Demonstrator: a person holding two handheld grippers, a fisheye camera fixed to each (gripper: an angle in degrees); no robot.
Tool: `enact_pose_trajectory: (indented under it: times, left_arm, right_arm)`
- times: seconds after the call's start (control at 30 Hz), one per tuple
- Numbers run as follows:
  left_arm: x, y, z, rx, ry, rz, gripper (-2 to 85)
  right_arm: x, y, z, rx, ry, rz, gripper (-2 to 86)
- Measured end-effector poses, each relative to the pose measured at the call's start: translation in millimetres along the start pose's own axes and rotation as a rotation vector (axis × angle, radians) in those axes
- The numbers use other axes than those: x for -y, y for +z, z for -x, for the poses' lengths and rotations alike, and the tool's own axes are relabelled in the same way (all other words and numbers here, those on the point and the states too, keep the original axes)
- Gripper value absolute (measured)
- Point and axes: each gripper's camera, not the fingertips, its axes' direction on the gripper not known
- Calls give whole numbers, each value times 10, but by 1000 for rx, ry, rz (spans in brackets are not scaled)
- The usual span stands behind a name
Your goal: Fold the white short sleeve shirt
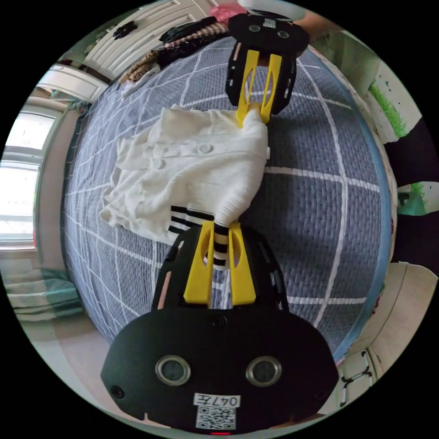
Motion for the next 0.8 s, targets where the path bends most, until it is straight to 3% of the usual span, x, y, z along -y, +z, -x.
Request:
enact_pose_trajectory:
  times: [0.23,0.37,0.6,0.67,0.8]
  left_arm:
    - [-77,-355,445,-162,-92,-4,36]
    - [-188,-807,570,-305,-78,-13,34]
    - [-368,-1126,-56,-609,-100,1,41]
    - [-432,-1047,-196,-659,-149,-5,43]
    - [-543,-785,-19,-632,-258,-30,46]
  right_arm:
    - [11,-516,-362,75,93,-53,10]
    - [-68,-1043,-531,221,125,-125,9]
    - [-125,-1509,-152,472,70,-117,9]
    - [-165,-1467,-8,549,91,-101,10]
    - [-165,-1272,-142,519,143,-81,10]
